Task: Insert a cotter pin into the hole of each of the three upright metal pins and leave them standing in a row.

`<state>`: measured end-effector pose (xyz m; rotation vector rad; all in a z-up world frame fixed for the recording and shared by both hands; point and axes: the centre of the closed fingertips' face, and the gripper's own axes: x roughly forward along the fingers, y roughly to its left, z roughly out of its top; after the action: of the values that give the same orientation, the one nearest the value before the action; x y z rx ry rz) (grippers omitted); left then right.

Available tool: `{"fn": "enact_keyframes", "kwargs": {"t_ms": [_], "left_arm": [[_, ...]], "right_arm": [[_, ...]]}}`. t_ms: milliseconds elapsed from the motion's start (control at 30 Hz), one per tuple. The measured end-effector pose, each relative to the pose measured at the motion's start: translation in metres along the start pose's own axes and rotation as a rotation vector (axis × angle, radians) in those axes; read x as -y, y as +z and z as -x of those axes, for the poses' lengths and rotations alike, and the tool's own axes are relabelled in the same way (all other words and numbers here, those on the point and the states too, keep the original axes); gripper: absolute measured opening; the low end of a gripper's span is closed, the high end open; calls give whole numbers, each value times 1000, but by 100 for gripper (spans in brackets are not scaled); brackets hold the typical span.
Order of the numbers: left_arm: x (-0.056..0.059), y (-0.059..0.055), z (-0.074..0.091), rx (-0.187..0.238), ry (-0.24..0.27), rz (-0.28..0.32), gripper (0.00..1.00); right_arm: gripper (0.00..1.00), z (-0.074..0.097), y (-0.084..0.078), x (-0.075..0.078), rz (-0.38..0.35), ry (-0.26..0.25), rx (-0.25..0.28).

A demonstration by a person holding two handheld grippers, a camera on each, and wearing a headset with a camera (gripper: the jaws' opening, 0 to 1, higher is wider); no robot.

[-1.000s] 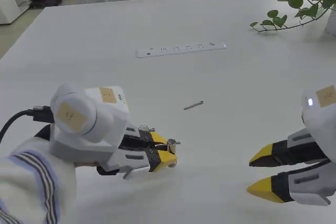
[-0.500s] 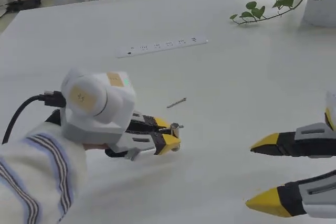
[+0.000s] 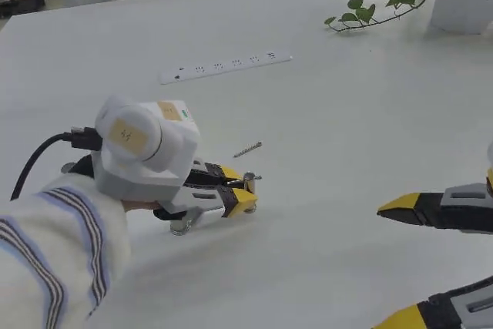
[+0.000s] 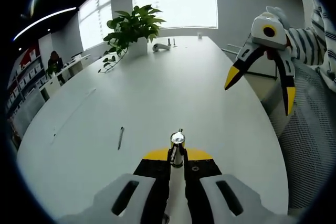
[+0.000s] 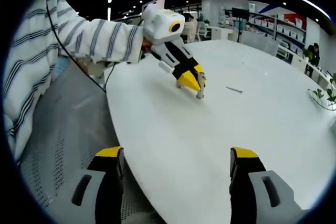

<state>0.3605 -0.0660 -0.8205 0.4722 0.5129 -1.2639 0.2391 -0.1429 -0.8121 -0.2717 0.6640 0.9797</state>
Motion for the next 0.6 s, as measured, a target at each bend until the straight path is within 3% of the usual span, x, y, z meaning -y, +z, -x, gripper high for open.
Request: {"fn": "enact_keyframes", "kwargs": {"t_ms": [200, 600], "left_arm": [[0, 1, -8, -1, -14, 4, 7], [-2, -4, -21, -27, -18, 2, 7]], "right_arm": [[92, 3, -8, 0, -37, -6, 2], [92, 7, -12, 2, -74, -34, 18]]}}
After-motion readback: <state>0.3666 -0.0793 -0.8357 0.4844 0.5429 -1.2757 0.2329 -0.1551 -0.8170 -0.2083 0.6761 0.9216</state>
